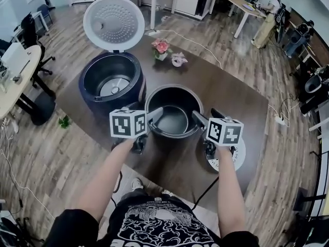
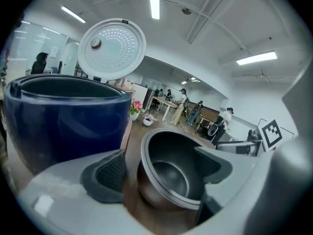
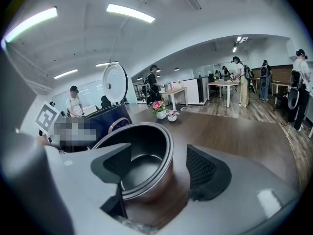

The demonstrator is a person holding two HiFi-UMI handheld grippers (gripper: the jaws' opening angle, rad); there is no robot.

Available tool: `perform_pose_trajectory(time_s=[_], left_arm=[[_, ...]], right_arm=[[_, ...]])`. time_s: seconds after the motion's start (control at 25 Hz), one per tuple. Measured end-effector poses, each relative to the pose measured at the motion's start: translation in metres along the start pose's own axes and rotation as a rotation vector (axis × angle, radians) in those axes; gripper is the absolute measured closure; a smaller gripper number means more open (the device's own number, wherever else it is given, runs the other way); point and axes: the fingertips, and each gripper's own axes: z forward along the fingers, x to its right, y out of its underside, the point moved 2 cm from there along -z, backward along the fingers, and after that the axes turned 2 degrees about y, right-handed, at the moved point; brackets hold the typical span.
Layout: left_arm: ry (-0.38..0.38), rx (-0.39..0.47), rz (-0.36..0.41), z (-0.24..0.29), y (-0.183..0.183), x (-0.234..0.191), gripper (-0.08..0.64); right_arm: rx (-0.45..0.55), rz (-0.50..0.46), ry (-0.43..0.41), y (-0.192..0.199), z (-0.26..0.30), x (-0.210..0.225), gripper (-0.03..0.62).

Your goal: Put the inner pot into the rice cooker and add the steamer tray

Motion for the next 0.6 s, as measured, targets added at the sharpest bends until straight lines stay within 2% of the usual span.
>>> perform_pose_trajectory(time_s=[0.24, 0.36, 0.6], left_arm=[[0.010, -0.026, -0.112, 0.007, 0.011, -0.008, 0.131], [0.011, -0.015, -0.167, 0.008, 0.014, -0.013, 0.183], [0.012, -0.016, -0.214, 0.013, 0.019, -0.014, 0.250]], right_arm=[[-0.058, 0.027, -0.016, 0.009, 0.018, 0.005, 0.280], [-0.087, 0.037, -0.024, 0.015, 0.026, 0.007, 0.309], [-0.117, 0.039, -0.021, 0.020, 0.034, 0.006, 0.351]])
